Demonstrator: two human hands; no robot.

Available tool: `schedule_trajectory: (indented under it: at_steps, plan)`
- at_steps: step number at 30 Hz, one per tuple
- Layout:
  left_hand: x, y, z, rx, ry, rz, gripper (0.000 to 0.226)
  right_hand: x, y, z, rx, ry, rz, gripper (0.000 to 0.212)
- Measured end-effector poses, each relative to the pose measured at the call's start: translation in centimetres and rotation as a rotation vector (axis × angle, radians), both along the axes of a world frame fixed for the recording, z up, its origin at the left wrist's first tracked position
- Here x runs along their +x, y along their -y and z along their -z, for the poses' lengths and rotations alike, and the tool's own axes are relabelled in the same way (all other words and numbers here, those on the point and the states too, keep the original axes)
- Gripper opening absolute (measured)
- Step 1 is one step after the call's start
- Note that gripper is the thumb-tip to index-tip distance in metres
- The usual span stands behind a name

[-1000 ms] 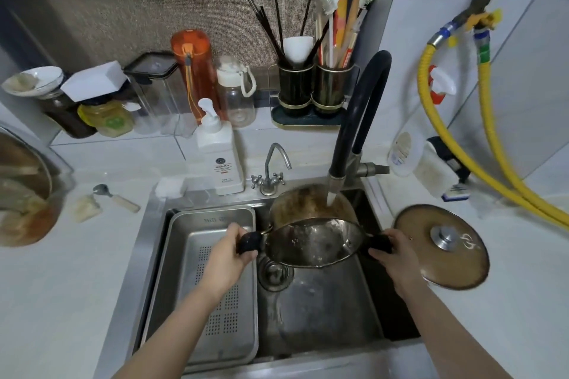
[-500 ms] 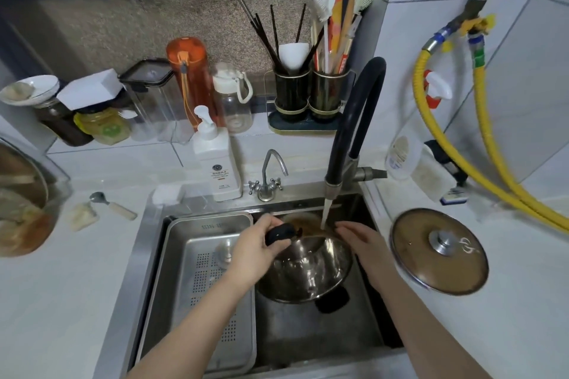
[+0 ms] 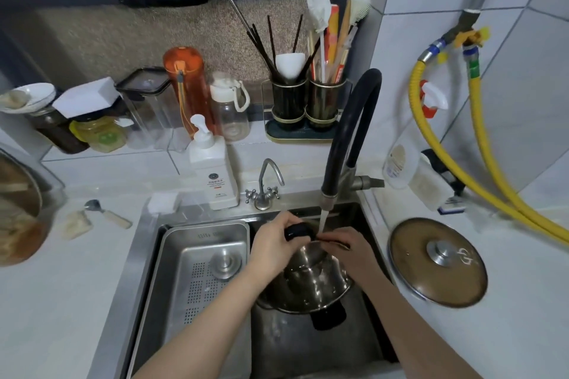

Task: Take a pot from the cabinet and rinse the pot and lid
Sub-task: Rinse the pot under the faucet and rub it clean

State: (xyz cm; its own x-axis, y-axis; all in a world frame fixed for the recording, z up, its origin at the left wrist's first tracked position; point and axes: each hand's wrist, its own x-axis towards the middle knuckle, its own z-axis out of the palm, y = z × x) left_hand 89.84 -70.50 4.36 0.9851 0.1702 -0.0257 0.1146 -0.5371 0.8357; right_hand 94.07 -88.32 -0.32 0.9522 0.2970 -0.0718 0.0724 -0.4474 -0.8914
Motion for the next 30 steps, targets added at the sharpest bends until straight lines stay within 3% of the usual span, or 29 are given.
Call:
schedule_trajectory:
  at_steps: [3, 7, 15, 21, 30]
  plan:
    - [1.3, 0.4, -0.9, -0.006, -0.011, 0.005, 0.026, 0.5, 0.6, -0.3, 0.031, 0.067, 0.084, 0.03]
    - [2.5, 1.5, -1.6, -0.002, -0.03, 0.065, 0.028, 0.7, 2.0, -0.9, 0.033, 0.053, 0.152, 0.026]
    - [2.7, 2.9, -0.7, -0.193, -0.117, 0.116, 0.031, -1.0, 4.3, -0.1, 0.081, 0.012, 0.214, 0.029]
    - [1.6, 1.8, -0.6, -0.38, -0.084, -0.004, 0.03, -0.8, 2.9, -0.3, 0.062, 0.012, 0.123, 0.026]
    - [0.1, -1.8, -2.5, -0.388, -0.071, -0.222, 0.031, 1.3, -2.1, -2.4, 0.153, -0.084, -0.026, 0.003]
